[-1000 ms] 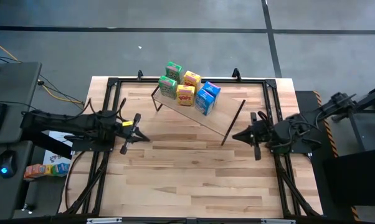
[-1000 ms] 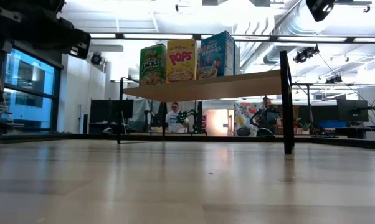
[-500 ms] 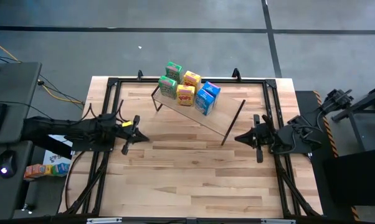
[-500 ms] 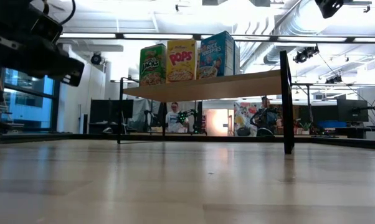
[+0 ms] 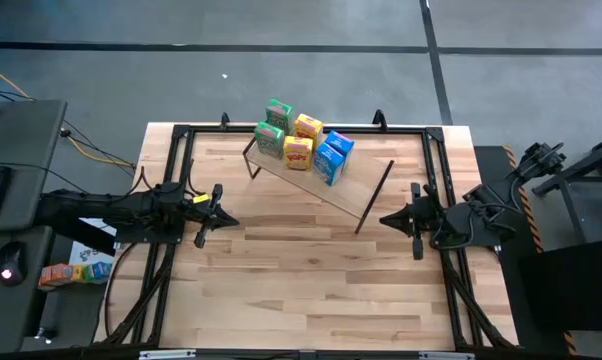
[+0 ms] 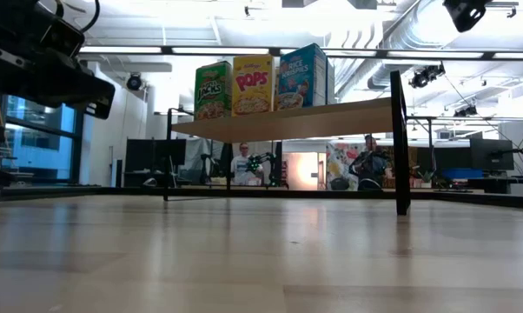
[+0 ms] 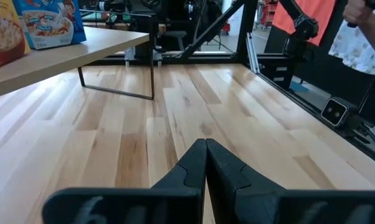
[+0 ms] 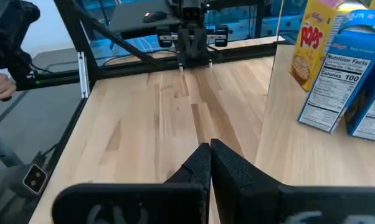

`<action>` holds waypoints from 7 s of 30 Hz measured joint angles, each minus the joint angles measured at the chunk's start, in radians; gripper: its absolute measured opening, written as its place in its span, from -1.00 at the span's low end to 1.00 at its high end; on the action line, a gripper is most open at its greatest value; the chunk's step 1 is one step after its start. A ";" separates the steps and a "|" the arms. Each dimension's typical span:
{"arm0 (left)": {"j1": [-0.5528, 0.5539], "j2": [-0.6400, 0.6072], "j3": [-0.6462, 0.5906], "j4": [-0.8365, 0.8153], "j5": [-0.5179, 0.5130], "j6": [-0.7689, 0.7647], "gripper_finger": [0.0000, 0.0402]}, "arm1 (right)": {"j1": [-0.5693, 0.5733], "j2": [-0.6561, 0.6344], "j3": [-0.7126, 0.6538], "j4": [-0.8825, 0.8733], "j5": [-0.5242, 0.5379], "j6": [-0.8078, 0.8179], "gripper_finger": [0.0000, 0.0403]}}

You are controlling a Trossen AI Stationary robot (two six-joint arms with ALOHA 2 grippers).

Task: Stack cereal on shelf
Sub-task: Return to Home Position

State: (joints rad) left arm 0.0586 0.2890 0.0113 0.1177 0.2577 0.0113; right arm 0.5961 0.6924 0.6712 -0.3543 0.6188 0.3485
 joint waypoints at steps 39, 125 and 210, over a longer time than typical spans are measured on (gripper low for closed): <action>-0.001 0.003 0.001 -0.050 -0.003 0.000 -1.00 | -0.564 -0.692 -0.661 0.393 -0.703 -0.217 -1.00; -0.013 -0.285 0.001 0.014 -0.059 -0.001 -1.00 | -0.540 -0.614 -0.661 0.373 -0.675 -0.166 -1.00; -0.079 -0.285 0.001 0.014 -0.059 0.000 -1.00 | -0.540 -0.614 -0.661 0.373 -0.675 -0.166 -1.00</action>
State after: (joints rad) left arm -0.0200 0.0036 0.0120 0.1313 0.1986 0.0108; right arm 0.0559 0.0784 0.0101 0.0189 -0.0559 0.1825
